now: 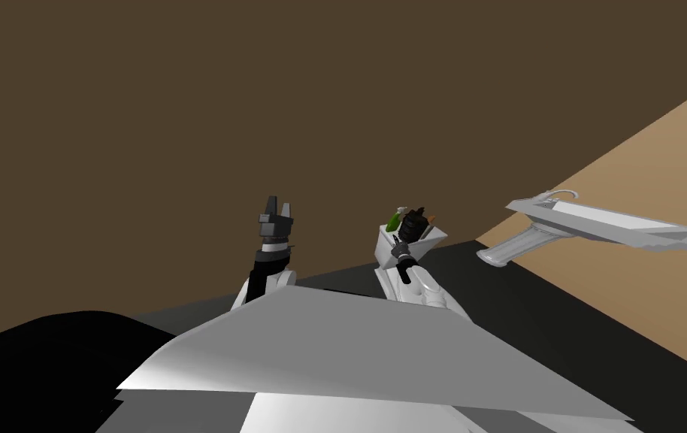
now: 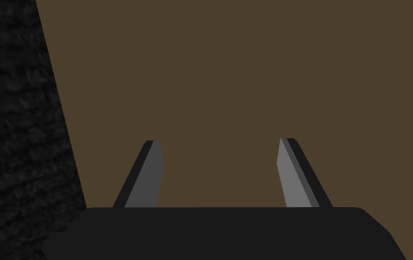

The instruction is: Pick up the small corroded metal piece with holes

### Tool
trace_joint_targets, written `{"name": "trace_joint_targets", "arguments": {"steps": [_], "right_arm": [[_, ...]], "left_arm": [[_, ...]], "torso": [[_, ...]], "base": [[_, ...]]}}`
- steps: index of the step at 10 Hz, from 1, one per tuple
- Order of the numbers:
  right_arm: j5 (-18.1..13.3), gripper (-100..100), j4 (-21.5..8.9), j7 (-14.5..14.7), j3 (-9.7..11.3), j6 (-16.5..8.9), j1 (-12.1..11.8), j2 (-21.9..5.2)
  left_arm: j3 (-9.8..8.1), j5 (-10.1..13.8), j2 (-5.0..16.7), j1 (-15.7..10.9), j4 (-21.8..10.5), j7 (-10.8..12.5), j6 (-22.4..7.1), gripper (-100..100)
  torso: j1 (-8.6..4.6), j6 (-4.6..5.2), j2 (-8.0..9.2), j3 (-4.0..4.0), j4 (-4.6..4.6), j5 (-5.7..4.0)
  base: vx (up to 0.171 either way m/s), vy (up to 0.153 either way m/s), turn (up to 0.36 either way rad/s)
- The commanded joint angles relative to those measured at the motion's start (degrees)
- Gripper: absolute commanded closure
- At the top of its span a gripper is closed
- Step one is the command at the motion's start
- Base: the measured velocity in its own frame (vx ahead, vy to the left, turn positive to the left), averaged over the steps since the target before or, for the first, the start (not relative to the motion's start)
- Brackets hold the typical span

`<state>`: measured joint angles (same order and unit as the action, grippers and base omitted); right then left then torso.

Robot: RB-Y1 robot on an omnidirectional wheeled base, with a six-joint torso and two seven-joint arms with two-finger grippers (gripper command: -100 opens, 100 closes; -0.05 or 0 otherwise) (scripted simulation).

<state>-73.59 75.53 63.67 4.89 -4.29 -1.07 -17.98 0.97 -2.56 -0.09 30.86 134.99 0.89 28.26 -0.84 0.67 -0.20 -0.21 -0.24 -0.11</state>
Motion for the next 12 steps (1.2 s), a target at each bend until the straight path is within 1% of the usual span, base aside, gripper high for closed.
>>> {"name": "trace_joint_targets", "arguments": {"steps": [1, 2, 3, 4, 5, 6, 7, 8, 9, 10, 11, 12], "right_arm": [[-1.9, 100, -0.5, 0.2, -1.9, 2.2, 0.2, 1.4], [0.3, 100, -0.5, 3.1, -1.1, 3.9, 0.7, 1.9], [0.3, 100, -0.5, 3.3, -1.1, 3.9, 0.7, 1.9], [2.5, 100, -0.6, 5.8, -0.3, 5.5, 1.3, 2.3], [2.5, 100, -0.6, 6.4, -0.3, 5.5, 1.3, 2.3], [4.6, 100, -0.7, 9.0, 0.5, 7.1, 1.8, 2.8], [4.7, 100, -0.7, 9.5, 0.5, 7.1, 1.8, 2.8], [6.9, 100, -0.8, 11.1, 1.3, 8.8, 2.3, 3.2], [6.9, 100, -0.8, 12.6, 1.3, 8.8, 2.3, 3.2], [9.1, 100, -0.9, 14.4, 2.1, 10.4, 2.9, 3.7], [9.1, 100, -0.9, 15.7, 2.1, 10.4, 2.9, 3.7], [8.8, 100, -1.0, 14.7, 1.9, 10.1, 2.9, 3.7]], "left_arm": [[0.00, 0.0, 0.0, 0.0, 0.0, 0.0, 0.0, 0], [0.00, 0.0, 0.0, 0.0, 0.0, 0.0, 0.0, 0], [0.00, 0.0, 0.0, 0.0, 0.0, 0.0, 0.0, 0], [0.00, 0.0, 0.0, 0.0, 0.0, 0.0, 0.0, 0], [0.00, 0.0, 0.0, 0.0, 0.0, 0.0, 0.0, 0], [0.00, 0.0, 0.0, 0.0, 0.0, 0.0, 0.0, 0], [0.00, 0.0, 0.0, 0.0, 0.0, 0.0, 0.0, 0], [0.00, 0.0, 0.0, 0.0, 0.0, 0.0, 0.0, 0], [0.00, 0.0, 0.0, 0.0, 0.0, 0.0, 0.0, 0], [0.00, 0.0, 0.0, 0.0, 0.0, 0.0, 0.0, 0], [0.00, 0.0, 0.0, 0.0, 0.0, 0.0, 0.0, 0], [0.00, 0.0, 0.0, 0.0, 0.0, 0.0, 0.0, 0]], "torso": [[0.00, 0.00, 0.00, 0.00, 0.00, 0.00], [0.02, -0.06, 0.03, 0.02, 0.01, -0.01], [0.06, 0.03, -0.02, -0.01, 0.00, 0.00], [0.06, -0.01, -0.01, 0.00, 0.01, 0.01], [0.05, 0.03, -0.05, -0.01, 0.01, 0.00], [0.05, -0.04, -0.01, 0.01, 0.02, -0.01], [0.04, 0.04, 0.00, 0.02, 0.03, 0.00], [0.03, -0.03, 0.01, 0.02, 0.04, -0.01], [0.04, 0.05, 0.00, 0.02, 0.04, -0.01], [0.03, -0.07, 0.01, 0.03, 0.05, -0.02], [0.01, 0.01, -0.02, 0.03, 0.06, -0.02], [0.03, -0.05, 0.00, 0.03, 0.05, -0.03]], "base": [[0.015, 0.015, 0.010], [0.040, 0.023, -0.274], [0.036, 0.034, -0.202], [0.045, 0.031, -0.309], [0.036, 0.031, -0.150], [0.039, 0.031, -0.294], [0.034, 0.031, -0.189], [0.038, 0.038, -0.348], [0.033, 0.032, -0.144], [0.042, 0.024, -0.270], [0.040, 0.035, -0.154], [0.015, 0.017, -0.010]]}}
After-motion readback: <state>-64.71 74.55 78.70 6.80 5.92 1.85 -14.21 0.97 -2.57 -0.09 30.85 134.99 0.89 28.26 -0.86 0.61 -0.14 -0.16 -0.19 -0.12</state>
